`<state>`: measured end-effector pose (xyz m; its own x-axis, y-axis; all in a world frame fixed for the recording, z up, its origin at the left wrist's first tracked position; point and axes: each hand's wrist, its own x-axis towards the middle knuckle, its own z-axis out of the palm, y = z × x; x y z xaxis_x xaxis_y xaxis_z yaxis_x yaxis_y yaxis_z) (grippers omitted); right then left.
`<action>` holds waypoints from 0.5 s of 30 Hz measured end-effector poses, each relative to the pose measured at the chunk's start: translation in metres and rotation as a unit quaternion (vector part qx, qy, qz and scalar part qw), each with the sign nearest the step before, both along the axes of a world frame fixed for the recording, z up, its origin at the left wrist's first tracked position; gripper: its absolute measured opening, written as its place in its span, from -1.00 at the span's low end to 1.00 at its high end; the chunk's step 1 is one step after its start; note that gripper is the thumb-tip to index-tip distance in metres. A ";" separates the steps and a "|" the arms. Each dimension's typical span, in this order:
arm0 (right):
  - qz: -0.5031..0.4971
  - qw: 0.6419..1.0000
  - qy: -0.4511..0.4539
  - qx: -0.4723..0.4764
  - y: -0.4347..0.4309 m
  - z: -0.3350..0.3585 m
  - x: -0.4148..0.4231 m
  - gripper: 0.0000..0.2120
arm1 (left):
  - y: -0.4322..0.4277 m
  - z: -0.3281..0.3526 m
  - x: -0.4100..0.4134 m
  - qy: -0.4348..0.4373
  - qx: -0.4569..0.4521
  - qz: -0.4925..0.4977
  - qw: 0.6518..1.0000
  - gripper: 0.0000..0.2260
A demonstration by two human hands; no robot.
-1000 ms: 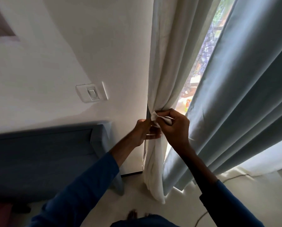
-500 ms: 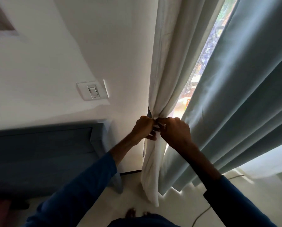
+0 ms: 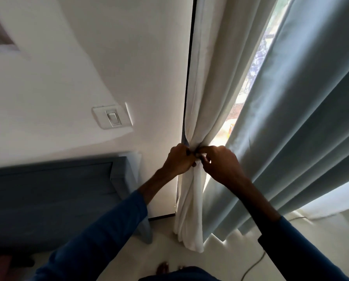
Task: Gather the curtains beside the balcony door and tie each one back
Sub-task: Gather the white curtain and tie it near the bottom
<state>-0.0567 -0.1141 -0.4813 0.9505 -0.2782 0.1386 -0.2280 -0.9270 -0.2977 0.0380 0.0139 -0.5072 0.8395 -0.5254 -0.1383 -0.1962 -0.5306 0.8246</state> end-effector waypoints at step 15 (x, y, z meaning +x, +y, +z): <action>0.045 0.993 0.111 0.012 0.003 -0.012 0.003 -0.83 | 0.000 0.010 -0.009 -0.026 0.027 -0.046 0.998 -0.76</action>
<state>-0.0533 -0.1113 -0.4928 0.9781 -0.1912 -0.0827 -0.2067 -0.9399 -0.2716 0.0292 0.0141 -0.4973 0.7950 -0.5932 -0.1266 -0.2874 -0.5522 0.7826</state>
